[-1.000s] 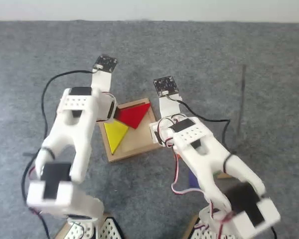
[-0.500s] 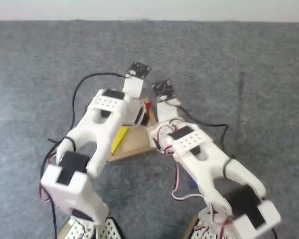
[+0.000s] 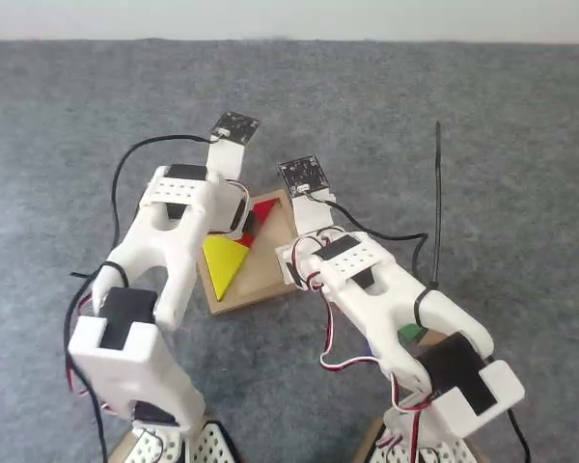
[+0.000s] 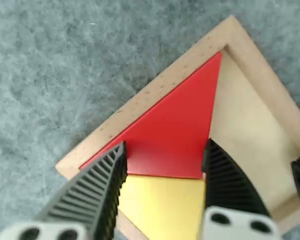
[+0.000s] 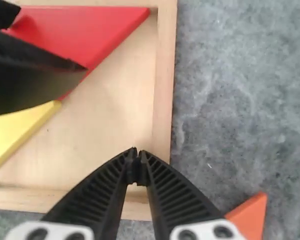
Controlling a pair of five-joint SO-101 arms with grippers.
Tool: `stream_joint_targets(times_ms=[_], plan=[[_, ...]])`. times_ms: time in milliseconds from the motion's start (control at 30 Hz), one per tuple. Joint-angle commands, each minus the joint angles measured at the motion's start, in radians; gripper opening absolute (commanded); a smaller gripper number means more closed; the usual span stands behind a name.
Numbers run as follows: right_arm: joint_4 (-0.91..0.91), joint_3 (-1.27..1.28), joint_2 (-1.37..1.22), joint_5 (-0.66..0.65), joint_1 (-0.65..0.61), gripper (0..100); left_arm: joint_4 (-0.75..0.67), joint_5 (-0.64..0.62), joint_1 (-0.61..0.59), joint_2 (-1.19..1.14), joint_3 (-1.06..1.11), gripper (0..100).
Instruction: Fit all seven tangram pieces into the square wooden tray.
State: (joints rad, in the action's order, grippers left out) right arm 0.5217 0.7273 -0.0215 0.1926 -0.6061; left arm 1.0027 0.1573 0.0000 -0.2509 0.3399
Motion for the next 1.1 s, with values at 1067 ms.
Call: stream_joint_targets(times_ms=[1067], plan=[[0.354, -0.506, -0.248, -0.157, 0.035, 17.3, -0.296, -0.141, -0.334, 0.603, 0.601, 24]])
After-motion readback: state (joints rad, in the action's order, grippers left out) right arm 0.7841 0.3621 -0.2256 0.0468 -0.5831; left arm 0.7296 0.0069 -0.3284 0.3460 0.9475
